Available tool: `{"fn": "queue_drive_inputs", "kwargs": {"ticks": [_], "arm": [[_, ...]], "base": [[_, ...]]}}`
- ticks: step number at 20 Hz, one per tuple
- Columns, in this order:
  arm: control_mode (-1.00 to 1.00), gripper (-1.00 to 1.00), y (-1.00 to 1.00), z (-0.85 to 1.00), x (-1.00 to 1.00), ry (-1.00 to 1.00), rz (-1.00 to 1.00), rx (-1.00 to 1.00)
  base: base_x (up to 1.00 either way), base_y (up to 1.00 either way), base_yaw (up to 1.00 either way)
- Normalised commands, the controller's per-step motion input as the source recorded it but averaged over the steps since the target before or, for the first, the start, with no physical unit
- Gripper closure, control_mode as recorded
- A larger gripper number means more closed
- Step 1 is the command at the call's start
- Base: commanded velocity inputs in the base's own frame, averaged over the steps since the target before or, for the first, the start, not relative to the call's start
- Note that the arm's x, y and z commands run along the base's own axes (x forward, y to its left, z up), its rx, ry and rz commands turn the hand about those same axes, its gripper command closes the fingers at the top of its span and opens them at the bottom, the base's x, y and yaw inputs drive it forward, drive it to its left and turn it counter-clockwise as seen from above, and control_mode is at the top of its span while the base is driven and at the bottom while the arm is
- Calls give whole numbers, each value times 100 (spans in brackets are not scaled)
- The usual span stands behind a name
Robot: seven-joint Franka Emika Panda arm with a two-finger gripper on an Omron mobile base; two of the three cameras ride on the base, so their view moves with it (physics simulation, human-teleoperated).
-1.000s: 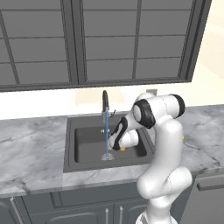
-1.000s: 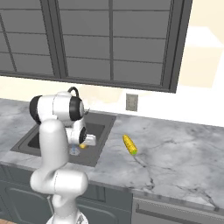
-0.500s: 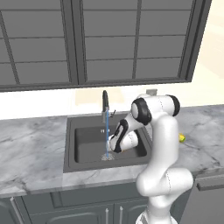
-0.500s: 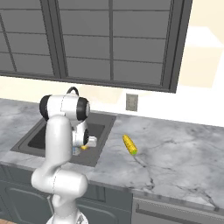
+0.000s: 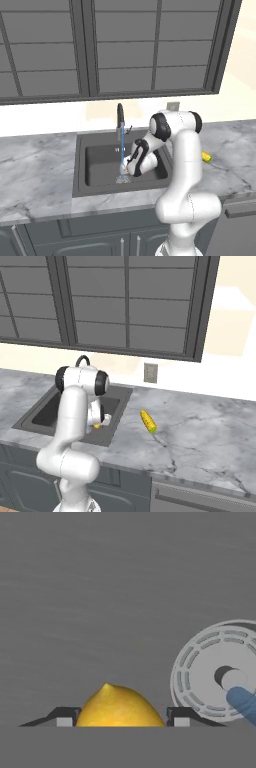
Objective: Turn on the sink faucet. Then move the lemon from the counter to the sink. Turn off the sink. Move the vegetable from the sink to the pot next to the stove. Finally move the pot to the rear left burner.
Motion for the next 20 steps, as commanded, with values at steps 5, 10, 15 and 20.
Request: {"fn": "queue_drive_inputs", "kwargs": {"ticks": [5, 10, 15, 20], "arm": [[-100, -100, 12, -32, 12, 2, 0, 0], [-100, -100, 0, 3, -5, 0, 0, 2], [-100, -100, 0, 32, -24, 0, 0, 0], [-100, -100, -2, 38, -18, -4, 0, 0]], "base": [[0, 0, 0], [0, 0, 0], [0, 0, 0], [0, 0, 0]]}}
